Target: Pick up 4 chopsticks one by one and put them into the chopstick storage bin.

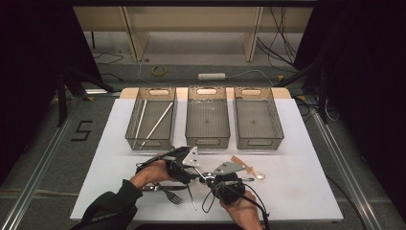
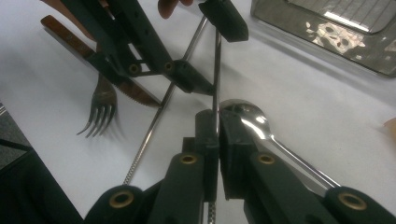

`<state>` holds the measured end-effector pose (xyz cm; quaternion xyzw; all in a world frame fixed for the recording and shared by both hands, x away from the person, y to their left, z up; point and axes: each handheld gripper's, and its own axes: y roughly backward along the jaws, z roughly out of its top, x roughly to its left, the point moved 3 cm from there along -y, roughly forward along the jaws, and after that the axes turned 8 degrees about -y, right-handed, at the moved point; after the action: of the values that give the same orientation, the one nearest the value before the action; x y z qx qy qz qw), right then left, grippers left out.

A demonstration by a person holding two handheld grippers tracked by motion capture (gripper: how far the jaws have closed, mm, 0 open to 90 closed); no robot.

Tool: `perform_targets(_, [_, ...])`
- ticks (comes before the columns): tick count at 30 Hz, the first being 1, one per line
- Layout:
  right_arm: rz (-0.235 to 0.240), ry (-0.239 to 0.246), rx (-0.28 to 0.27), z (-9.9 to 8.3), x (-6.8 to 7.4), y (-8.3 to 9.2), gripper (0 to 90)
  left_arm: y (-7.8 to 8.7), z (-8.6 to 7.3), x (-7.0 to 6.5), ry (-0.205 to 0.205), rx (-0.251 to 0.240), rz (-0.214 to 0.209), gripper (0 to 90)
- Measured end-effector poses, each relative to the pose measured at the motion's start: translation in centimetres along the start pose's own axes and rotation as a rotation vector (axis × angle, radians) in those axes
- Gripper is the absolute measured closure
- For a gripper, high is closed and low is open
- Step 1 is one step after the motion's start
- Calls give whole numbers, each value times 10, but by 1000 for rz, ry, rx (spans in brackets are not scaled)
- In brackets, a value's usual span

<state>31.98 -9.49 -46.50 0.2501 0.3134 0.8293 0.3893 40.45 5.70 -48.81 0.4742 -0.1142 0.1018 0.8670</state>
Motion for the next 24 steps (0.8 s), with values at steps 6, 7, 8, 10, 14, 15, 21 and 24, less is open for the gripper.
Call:
perform_targets(6, [6,1,-2,1,0,1,874,-1,2,1,-38,14,-2,501])
perform_targets(7, [6,2,-2,1,0,1,874,-1,3,1,-46,14,-5,520])
perform_targets(8, [4,3,-4,1,-1,1,874,-1,3,1,-59,16,-5,536])
perform_targets(10, [5,1,-5,1,-2,2,874,0,4,1,-86,19,-9,563])
perform_targets(14, [5,2,-12,2,-5,4,874,3,6,1,-130,20,10,611])
perform_targets(15, [3,0,-15,3,-6,4,873,4,8,2,-147,26,14,619])
perform_targets(21, [-6,18,-28,7,-18,11,862,18,18,5,-235,38,50,688])
perform_targets(24, [-25,29,-36,10,-24,15,829,23,24,4,-285,52,38,747])
